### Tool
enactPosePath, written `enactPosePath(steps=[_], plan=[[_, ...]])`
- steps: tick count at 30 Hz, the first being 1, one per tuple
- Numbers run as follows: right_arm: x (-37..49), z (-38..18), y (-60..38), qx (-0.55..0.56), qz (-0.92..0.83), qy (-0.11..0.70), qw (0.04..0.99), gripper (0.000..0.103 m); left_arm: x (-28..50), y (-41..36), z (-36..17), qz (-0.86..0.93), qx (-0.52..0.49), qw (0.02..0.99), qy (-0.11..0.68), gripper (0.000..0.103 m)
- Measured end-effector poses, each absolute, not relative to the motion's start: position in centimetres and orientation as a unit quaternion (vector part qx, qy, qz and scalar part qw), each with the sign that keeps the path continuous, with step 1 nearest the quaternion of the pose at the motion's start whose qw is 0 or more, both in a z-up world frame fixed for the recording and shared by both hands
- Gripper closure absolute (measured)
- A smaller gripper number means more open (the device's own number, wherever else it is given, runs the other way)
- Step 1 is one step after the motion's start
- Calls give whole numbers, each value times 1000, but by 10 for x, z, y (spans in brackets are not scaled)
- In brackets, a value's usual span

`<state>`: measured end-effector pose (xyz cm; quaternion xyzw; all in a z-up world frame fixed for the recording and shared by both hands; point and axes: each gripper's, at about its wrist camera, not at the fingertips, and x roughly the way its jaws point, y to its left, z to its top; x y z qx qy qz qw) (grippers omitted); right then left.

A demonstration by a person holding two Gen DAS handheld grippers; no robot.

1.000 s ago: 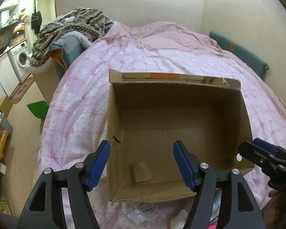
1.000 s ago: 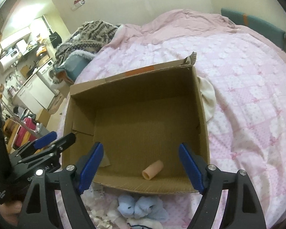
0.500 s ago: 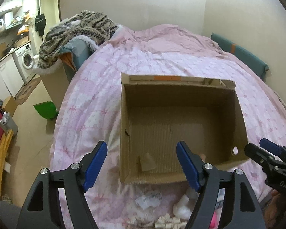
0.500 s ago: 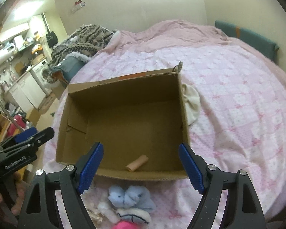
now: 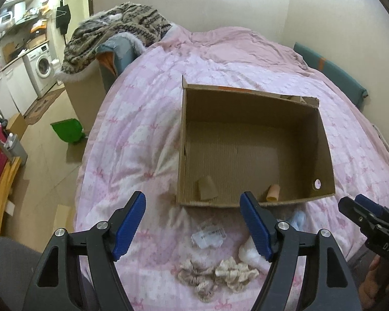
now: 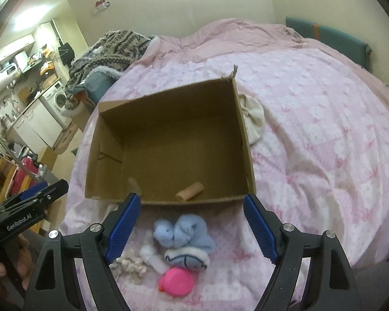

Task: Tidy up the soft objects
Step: 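Grasp the grey scrunchie with the left gripper while the right gripper moves toward the pink duck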

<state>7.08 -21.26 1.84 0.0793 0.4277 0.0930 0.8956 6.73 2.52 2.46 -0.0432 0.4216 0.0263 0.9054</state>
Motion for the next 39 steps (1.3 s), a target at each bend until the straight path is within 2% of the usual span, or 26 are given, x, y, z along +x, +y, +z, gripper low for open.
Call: enactPosePath(steps=[12,20,28,33,34,35,36,39], plan=[[51,5,-207,76,99,458,880,17,46,30,2,32,-58,884,463,30],[51,-19,-214,95,94,510,850,17,47,46,-18,50,-78,862,499,30],[58,-34,-223,137,86,538,827,17,59,85,-54,90,-159,807,562,31],[62,-38,-224,139,83,545,823,17,64,77,-80,67,-171,770,611,36],[63,-39,-224,139,83,547,822,17,66,72,-86,59,-170,762,622,39],[63,-40,-224,140,83,548,820,17,66,69,-90,55,-170,758,628,47],[64,-41,-223,141,82,550,819,17,67,67,-95,54,-171,752,634,50],[66,-43,-222,141,82,552,818,17,73,66,-111,63,-184,734,650,50]])
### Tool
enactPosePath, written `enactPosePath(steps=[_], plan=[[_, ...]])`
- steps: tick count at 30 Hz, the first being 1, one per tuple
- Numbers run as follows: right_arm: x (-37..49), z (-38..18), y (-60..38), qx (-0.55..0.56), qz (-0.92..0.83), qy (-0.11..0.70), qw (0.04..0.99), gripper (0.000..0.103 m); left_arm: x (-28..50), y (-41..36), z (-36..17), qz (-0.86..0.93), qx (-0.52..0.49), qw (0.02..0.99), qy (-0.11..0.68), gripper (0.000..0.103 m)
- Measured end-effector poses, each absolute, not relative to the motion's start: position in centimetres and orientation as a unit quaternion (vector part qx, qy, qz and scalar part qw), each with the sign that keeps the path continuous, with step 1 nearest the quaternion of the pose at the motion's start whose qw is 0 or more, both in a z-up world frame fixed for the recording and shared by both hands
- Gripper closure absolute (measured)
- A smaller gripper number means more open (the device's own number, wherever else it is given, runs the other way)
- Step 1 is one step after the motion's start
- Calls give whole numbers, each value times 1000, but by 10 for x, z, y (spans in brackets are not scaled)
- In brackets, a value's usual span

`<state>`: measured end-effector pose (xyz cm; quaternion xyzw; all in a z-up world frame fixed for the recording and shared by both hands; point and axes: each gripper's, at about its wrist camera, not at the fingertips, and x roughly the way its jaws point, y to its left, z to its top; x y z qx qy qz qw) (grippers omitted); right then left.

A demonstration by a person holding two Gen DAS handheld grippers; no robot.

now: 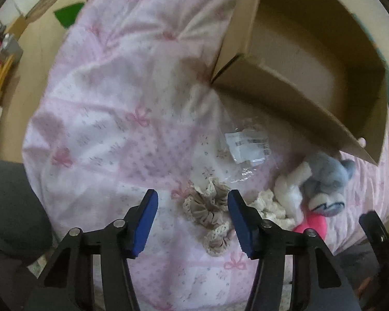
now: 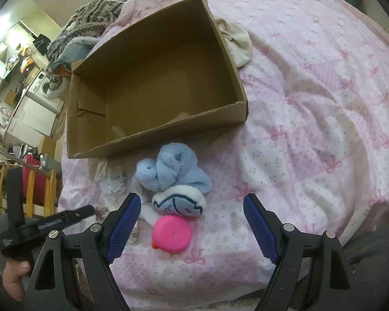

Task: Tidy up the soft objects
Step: 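Grasp the grey scrunchie with the left gripper while the right gripper moves toward the pink duck, then grasp the pink rubber duck with the right gripper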

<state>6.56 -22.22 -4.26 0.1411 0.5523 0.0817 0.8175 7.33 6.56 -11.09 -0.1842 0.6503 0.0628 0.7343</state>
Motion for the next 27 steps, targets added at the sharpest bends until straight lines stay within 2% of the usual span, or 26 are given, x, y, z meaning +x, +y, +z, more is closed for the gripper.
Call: enactPosePath(steps=[4,6,10,11,18,22,27], plan=[[67,-46,-221,136,80,556,816,17,79,63,-125,62,-210,717,662,51],[68,-46,-220,134,79,557,816,17,79,56,-133,58,-190,710,676,55],[68,-47,-220,133,79,558,815,17,76,47,-136,58,-139,711,687,91],[68,-48,-220,136,80,559,814,17,76,48,-135,55,-138,712,686,93],[69,-72,-211,167,127,615,760,17,59,52,-98,61,-110,753,645,94],[68,-87,-189,131,149,646,737,17,53,48,-72,64,-80,787,608,94],[67,-99,-163,82,158,663,727,17,49,30,-68,60,-57,792,605,94]])
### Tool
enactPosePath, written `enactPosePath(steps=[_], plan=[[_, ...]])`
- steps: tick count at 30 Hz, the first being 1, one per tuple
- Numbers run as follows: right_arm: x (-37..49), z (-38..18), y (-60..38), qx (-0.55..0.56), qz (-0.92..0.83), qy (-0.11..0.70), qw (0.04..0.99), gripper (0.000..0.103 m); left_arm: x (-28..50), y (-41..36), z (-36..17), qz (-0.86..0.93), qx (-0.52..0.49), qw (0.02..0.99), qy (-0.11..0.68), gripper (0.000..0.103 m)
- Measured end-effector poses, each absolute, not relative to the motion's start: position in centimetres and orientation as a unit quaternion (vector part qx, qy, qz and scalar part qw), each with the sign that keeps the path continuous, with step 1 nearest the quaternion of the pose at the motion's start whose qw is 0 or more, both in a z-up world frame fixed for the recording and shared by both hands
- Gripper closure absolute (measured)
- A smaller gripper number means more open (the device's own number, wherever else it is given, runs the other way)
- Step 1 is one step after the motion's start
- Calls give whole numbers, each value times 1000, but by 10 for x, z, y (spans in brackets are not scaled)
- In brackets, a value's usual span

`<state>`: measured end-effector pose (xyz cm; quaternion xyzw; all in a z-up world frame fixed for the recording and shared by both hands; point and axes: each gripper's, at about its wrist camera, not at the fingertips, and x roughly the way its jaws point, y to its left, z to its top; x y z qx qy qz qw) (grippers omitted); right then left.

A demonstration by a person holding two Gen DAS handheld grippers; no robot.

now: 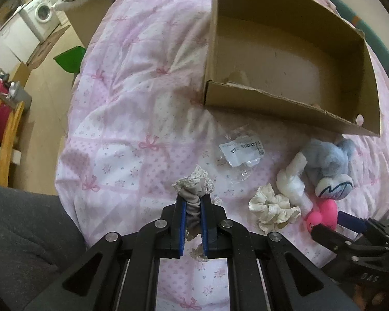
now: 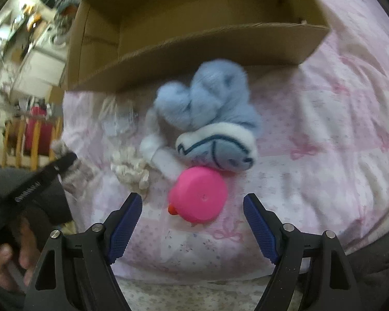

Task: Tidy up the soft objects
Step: 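Grasp the pink rubber duck with the right gripper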

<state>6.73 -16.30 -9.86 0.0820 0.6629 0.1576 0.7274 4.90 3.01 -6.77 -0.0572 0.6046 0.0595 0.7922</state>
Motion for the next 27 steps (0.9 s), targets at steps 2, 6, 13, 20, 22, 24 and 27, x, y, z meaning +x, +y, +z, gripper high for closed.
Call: enactPosePath(steps=[2,6,13,20,22,24,27], plan=[[67,-102,-158,70,155,665,728,22,48,30,-69,57,-58,791,606,94],[68,-104,-155,62,151,667,727,50,58,38,-74,56,-64,791,606,94],[62,-98,-156,56,161,658,734,51,62,38,-79,64,-63,793,603,94],[58,-85,-175,87,173,644,740,50,63,39,-77,73,-63,797,596,94],[57,-81,-176,94,184,640,740,51,63,39,-76,74,-60,799,594,94],[55,-77,-174,92,192,634,743,51,61,39,-73,74,-61,802,590,94],[53,-67,-171,96,214,619,749,51,60,39,-66,77,-61,811,576,94]])
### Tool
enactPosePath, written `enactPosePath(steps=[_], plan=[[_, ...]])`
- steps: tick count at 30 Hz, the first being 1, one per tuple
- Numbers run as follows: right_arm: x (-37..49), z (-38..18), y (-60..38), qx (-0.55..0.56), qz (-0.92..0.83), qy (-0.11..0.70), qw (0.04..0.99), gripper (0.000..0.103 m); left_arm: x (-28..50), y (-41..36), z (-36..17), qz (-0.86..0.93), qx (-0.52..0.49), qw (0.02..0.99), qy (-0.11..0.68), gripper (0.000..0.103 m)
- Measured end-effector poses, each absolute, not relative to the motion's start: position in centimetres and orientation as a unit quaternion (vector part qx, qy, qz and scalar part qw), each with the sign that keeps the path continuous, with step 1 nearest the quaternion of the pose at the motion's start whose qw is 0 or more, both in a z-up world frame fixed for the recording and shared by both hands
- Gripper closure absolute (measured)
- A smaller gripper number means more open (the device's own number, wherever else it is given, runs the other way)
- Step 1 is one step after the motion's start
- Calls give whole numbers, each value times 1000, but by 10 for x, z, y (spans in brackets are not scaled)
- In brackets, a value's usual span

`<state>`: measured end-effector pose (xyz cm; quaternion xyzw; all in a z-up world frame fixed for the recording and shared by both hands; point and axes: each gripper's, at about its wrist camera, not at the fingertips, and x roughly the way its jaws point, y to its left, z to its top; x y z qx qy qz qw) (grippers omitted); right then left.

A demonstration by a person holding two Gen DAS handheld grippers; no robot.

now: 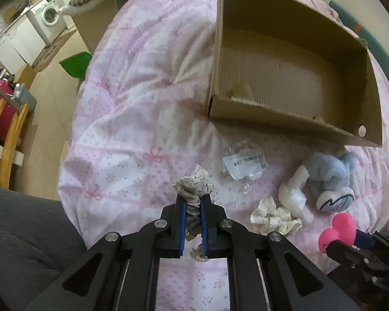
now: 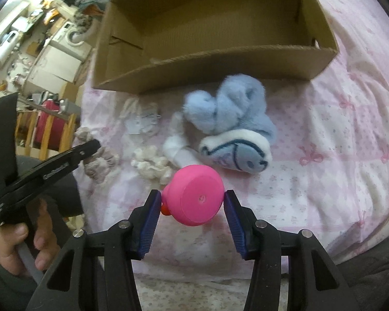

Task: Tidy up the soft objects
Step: 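Grasp the pink rubber duck with the right gripper, then lower the grey scrunchie into the box with the left gripper while the right carries the duck in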

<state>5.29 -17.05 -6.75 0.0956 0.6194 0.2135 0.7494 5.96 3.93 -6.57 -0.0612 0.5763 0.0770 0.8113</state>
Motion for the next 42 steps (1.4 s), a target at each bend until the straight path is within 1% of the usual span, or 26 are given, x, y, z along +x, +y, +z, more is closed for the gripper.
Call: enactPosePath(steps=[5,12,19,25,34,42], plan=[[46,-37,-170,115,259,562,777,51,54,39,-46,84,-56,834,543,94],[39,5,-182,126,263,484,825,51,51,38,-6,74,-60,862,498,94],[54,42,-198,145,246,440,851,50,63,32,42,48,-48,886,459,94],[77,61,-210,150,236,422,863,50,89,27,66,33,-44,895,442,94],[117,72,-217,134,219,405,878,50,132,14,72,21,-33,900,433,94],[144,47,-222,134,192,414,880,50,161,1,47,8,-9,903,429,94]])
